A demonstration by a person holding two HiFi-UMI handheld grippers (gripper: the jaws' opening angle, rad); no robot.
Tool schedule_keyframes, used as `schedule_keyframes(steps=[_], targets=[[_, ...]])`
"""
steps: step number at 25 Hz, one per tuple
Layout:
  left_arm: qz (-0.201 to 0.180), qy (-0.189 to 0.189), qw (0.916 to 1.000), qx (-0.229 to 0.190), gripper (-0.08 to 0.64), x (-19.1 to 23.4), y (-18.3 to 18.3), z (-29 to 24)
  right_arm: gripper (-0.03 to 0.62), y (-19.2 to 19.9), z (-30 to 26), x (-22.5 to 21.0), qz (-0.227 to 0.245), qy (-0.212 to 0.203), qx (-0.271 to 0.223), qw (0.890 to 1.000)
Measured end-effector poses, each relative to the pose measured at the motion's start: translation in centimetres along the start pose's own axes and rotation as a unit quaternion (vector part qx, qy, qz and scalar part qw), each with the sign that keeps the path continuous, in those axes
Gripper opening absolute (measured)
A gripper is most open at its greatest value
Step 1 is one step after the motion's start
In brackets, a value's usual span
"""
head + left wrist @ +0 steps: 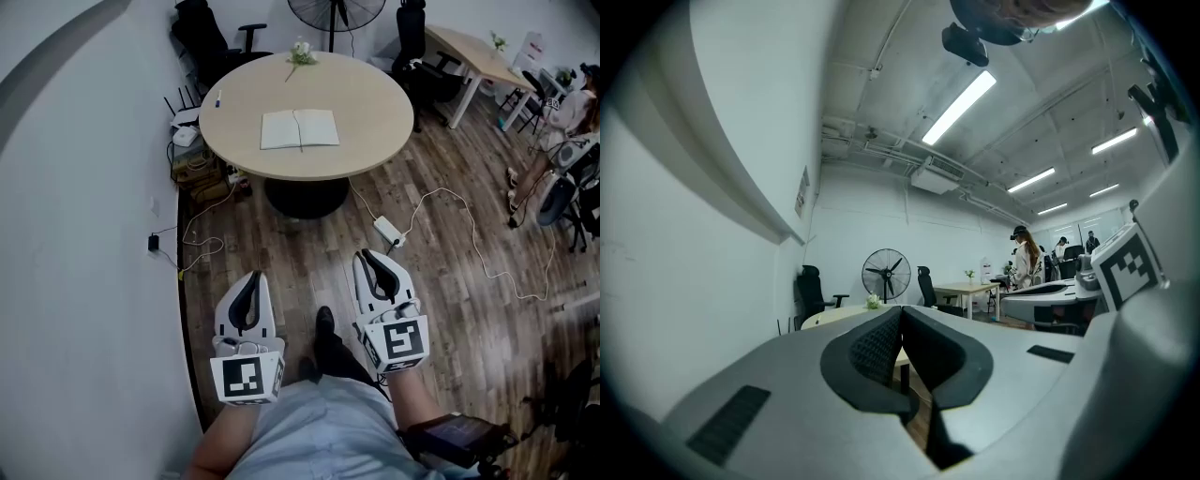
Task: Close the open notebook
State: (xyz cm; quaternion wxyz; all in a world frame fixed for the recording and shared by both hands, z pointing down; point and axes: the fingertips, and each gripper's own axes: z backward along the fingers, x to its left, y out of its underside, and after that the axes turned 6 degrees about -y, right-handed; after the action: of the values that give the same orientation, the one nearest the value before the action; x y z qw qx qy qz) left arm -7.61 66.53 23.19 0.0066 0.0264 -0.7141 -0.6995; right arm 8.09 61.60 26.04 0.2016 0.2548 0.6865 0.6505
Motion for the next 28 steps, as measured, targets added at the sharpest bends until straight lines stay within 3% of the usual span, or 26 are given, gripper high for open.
schedule_keyframes(steps=[15,23,28], targets=[[-0.014,0.013,0.9974,0.070,0.020,-1.6,5.1,-14.2,0.052,5.3,-10.8,-9.8,-0.040,0.001,0.047,0.998],[-0.027,0.014,0.9972,0.068,0.020,-2.7,3.8,-24.1,0.052,5.6,-17.7,-16.1,-0.057,-0.014,0.051,0.997],[-0.031,0.009,0.9983,0.048,0.020,-3.7,1.4,-27.4,0.052,3.2,-20.1,-20.1,-0.047,-0.014,0.035,0.998]])
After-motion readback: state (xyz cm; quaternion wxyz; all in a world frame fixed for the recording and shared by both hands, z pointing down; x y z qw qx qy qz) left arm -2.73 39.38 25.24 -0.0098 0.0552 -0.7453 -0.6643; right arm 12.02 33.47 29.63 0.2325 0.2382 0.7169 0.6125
